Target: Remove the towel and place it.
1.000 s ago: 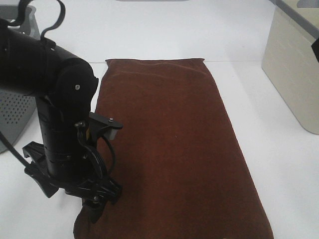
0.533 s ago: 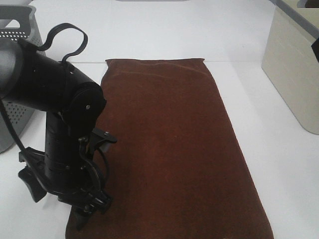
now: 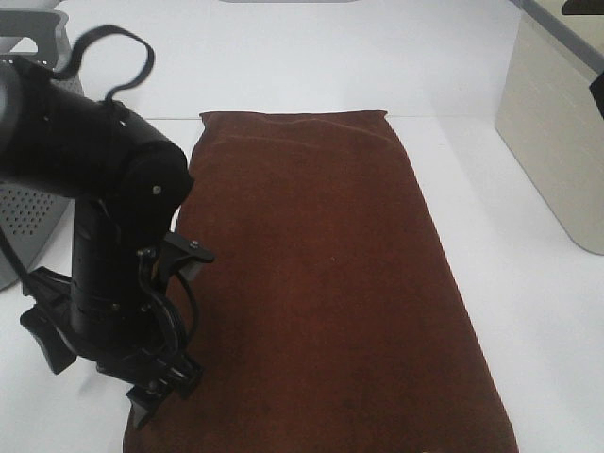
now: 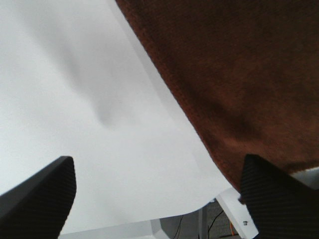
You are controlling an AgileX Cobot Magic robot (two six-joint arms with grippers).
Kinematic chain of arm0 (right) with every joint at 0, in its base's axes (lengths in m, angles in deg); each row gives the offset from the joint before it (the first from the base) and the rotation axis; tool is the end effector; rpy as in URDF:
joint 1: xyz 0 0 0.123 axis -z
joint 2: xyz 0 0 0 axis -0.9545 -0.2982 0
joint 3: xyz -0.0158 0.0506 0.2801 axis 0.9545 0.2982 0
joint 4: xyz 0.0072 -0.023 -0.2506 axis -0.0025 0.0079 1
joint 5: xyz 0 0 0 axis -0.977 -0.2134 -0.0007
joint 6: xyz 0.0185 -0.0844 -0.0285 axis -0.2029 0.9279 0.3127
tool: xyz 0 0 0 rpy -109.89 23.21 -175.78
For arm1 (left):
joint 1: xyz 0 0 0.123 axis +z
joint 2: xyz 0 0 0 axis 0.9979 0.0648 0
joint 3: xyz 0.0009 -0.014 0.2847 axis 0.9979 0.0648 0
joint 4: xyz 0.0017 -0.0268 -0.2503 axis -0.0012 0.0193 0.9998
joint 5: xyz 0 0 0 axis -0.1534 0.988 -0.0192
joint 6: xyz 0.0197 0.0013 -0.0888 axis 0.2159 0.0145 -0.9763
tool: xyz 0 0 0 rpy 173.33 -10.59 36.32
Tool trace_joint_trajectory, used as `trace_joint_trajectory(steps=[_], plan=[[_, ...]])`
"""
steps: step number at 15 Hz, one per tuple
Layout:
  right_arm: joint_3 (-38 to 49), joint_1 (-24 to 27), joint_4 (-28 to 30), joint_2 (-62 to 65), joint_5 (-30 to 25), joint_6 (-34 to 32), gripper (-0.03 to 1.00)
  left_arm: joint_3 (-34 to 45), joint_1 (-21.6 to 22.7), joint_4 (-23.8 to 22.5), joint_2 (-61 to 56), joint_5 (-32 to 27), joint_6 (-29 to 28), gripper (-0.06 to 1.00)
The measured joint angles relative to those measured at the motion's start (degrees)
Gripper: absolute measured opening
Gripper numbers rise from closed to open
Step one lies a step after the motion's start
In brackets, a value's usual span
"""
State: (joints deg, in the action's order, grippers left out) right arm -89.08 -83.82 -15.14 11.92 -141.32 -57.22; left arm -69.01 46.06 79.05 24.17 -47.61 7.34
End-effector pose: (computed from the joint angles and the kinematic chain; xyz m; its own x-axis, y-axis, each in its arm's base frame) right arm 0.1690 0.0635 0.3851 -0.8187 -0.1810 -0.5449 -0.3713 0.8908 0.2619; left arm 0.2364 -0.1894 0.1306 -0.8974 0.3886 0.2090 0.4222 0.8938 0.1511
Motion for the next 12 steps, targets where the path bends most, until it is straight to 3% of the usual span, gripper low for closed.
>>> trace_joint_trajectory(steps=[4,9,12], plan=[[0.00,0.00,1.32,0.00,0.00,-2.75,0.79,0.00,2.64,4.35,-11.86,-1.49,0.97,0.82],[0.00,0.00,6.36,0.00,0.00,-6.82,0.80,0.00,14.32,4.13,-28.65,-6.42,2.41,0.82],[0.34,0.00,8.59,0.57,0.06,-7.56,0.80,0.00,24.06,2.12,-37.47,-8.94,5.67,0.82]])
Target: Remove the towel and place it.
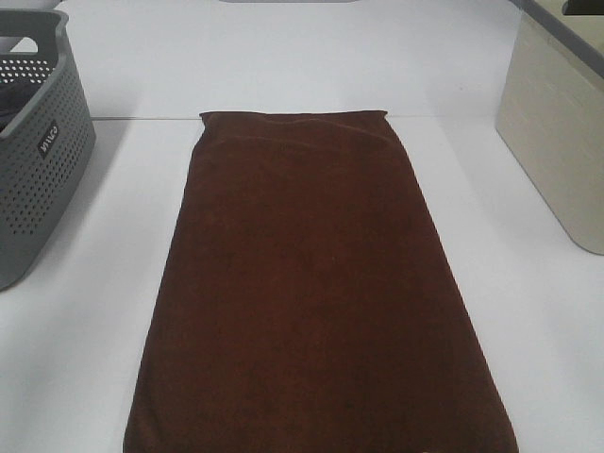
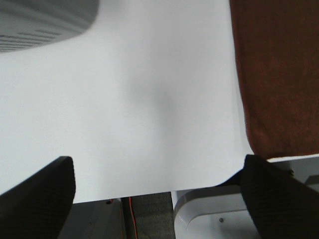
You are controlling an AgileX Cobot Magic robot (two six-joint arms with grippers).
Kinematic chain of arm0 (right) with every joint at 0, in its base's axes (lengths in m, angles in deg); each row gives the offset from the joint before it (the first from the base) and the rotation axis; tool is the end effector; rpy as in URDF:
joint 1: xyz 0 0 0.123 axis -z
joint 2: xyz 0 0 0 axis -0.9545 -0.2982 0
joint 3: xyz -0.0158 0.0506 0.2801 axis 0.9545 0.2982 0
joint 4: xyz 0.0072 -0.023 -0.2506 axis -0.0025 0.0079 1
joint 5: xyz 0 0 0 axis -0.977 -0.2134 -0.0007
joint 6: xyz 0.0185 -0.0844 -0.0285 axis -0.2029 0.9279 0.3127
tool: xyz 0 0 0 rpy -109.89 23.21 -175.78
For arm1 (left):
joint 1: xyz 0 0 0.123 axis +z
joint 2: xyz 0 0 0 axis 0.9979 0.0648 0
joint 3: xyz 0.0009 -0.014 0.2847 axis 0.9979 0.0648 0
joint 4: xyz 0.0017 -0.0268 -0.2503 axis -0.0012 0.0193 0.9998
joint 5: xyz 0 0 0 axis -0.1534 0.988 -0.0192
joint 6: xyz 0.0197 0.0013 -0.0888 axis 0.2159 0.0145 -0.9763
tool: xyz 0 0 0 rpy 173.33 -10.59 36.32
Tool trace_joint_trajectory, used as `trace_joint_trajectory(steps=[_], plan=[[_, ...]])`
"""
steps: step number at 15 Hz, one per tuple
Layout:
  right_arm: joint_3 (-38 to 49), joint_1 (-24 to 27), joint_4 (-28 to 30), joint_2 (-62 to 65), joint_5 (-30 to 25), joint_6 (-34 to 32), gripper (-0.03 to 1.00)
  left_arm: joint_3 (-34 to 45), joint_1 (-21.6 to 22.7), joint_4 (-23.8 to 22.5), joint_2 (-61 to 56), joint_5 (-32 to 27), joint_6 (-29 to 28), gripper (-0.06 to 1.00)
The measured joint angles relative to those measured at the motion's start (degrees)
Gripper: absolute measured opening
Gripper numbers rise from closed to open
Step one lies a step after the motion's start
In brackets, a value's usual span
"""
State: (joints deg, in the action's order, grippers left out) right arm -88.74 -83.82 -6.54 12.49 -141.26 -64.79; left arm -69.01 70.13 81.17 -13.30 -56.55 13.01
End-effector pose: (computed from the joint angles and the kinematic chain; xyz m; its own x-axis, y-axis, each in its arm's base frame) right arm 0.1696 0.0510 0.3818 -0.8459 -0.1098 -0.5219 -0.2406 0.9519 0.1896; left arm 0.2150 -0.0566 0.3084 -0.9653 0.0563 -0.2548 0.0571 0.9984 0.0040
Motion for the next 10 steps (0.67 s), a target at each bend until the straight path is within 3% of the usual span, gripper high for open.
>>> trace_joint_trajectory(steps=[4,10], plan=[[6.42,0.00,3.04,7.05,0.00,-3.04,0.80,0.00,4.70,-0.11,-9.22,-0.17,3.21,0.82],[14.55,0.00,3.67,24.69,-0.11,-3.15,0.80,3.09,4.81,0.97,-25.15,-0.40,8.14,0.82]])
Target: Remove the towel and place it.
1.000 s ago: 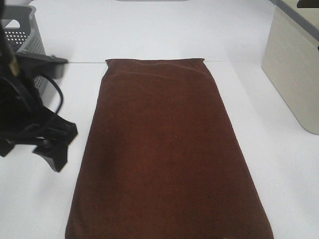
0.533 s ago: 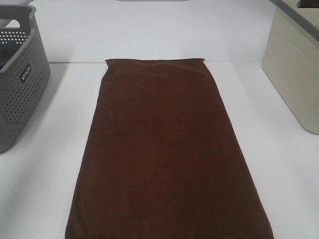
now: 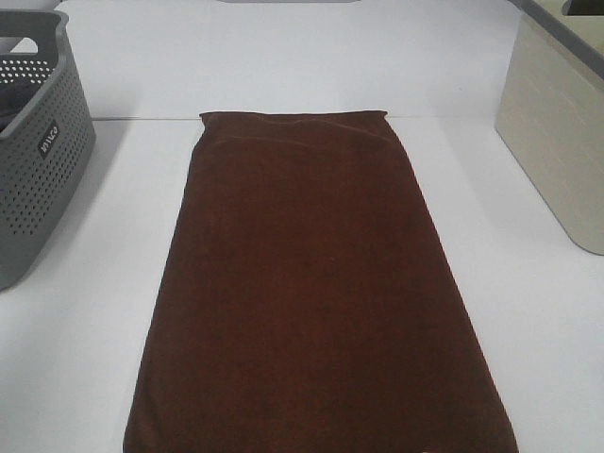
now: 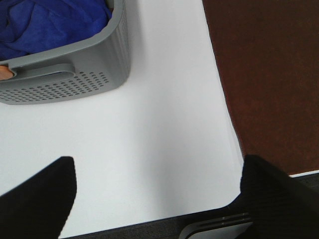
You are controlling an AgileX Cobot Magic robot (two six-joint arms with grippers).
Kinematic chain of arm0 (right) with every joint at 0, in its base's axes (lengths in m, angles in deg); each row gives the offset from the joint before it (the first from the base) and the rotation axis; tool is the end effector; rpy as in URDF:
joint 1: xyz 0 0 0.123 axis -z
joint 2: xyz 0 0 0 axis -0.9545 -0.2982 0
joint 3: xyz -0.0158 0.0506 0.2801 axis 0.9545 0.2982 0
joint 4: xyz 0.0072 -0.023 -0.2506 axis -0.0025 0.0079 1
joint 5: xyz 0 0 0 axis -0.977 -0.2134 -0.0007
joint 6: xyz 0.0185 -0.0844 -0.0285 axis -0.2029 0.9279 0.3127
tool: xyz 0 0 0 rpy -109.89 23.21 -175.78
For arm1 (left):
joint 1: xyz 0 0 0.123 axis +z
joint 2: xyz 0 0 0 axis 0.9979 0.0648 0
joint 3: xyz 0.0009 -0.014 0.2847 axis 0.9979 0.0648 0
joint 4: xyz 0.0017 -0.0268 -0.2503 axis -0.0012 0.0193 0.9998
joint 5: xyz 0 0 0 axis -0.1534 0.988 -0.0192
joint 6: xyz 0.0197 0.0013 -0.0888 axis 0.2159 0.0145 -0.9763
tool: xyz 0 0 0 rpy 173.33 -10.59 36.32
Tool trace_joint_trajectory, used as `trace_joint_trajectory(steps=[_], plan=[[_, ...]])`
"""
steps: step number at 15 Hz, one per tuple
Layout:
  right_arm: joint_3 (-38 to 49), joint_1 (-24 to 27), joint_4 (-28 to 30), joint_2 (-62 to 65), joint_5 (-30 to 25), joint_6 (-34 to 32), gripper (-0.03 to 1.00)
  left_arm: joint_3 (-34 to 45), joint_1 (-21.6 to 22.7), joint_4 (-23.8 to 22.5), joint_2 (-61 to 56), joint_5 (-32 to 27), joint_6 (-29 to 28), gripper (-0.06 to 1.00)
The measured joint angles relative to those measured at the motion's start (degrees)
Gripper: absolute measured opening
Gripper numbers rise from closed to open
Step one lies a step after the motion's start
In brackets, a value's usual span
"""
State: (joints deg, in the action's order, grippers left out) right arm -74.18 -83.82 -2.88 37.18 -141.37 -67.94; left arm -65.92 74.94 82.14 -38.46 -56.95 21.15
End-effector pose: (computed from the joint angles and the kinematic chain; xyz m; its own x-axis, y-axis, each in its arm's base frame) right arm 0.0697 0.0258 0.3607 -0.7515 -0.0581 -0.6572 -0.2106 0.9651 0.1555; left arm 0.1215 -0.0202 0.3693 -0.8043 0.0790 -0.5889 0.1060 0.9943 -0.0113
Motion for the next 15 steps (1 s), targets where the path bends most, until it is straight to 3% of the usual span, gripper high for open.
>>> trace_joint_trajectory(steps=[6,11,15], plan=[[7.73,0.00,2.12,16.96,0.00,1.60,0.80,12.15,0.00,-0.63,-21.26,0.06,2.81,0.82],[19.31,0.00,2.52,30.54,1.38,3.67,0.80,18.91,0.00,-0.92,-42.91,-0.17,3.50,0.82],[20.51,0.00,2.52,34.61,5.84,6.42,0.79,21.14,0.00,-0.86,-46.81,0.06,4.13,0.82]])
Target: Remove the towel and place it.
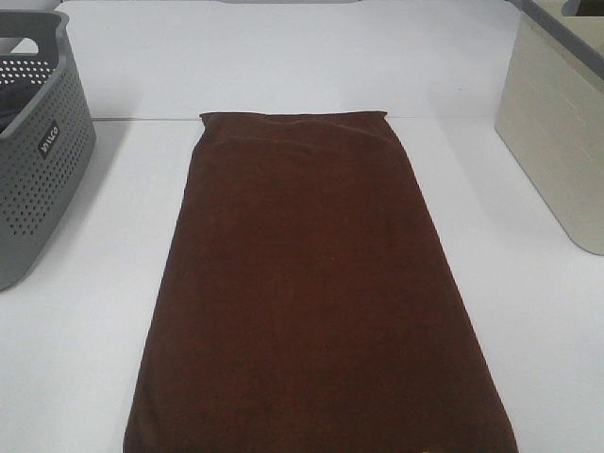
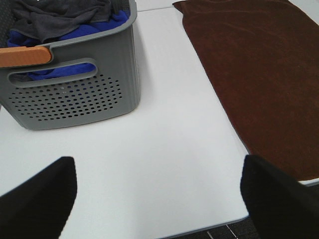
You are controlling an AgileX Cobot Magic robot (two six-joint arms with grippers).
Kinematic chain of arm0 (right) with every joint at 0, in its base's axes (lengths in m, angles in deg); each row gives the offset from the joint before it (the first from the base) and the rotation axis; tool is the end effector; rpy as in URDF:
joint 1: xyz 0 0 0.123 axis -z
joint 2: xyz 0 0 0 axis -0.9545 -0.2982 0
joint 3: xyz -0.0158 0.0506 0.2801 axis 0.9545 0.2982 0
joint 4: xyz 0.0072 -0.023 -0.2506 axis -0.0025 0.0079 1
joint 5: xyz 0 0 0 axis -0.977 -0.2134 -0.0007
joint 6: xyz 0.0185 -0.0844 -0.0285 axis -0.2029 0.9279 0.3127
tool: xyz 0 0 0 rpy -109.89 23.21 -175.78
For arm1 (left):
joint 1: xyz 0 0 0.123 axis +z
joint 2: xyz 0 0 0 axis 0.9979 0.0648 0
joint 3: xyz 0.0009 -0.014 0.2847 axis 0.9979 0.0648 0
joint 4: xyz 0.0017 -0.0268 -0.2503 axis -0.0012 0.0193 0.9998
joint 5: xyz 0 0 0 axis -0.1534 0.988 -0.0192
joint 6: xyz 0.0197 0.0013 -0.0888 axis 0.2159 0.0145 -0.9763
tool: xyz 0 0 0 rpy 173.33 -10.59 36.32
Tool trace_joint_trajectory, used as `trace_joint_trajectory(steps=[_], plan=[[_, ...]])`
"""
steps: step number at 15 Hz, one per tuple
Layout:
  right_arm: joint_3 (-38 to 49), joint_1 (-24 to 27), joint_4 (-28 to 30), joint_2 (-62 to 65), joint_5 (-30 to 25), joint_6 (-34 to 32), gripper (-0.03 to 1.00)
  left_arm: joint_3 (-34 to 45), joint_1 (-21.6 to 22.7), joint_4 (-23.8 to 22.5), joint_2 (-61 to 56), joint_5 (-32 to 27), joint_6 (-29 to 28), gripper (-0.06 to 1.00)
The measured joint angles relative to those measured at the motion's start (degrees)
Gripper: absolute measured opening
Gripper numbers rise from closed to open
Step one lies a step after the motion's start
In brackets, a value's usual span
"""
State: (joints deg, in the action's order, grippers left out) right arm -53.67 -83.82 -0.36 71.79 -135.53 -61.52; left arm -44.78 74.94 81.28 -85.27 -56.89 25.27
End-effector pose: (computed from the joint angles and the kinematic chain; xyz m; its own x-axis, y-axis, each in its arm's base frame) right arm -0.0139 0.0052 0.2823 -0.4556 -0.1194 -0.8822 -0.2794 0.9601 0.0144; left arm -0.0267 0.0108 0.2990 -0.4645 0.0895 -0.8810 0.1438 0.9893 0.0247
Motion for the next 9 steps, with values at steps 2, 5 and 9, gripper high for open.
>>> trace_joint_trajectory(steps=[2,5,9], plan=[[1.66,0.00,0.00,0.00,2.46,1.38,0.79,2.35,0.00,2.69,0.00,3.67,0.23,0.82],[1.72,0.00,0.00,0.00,2.98,1.66,0.79,7.33,0.11,6.99,0.00,8.14,1.09,0.82],[1.72,0.00,0.00,0.00,3.04,1.66,0.79,7.45,0.11,8.02,0.00,9.11,2.23,0.81]])
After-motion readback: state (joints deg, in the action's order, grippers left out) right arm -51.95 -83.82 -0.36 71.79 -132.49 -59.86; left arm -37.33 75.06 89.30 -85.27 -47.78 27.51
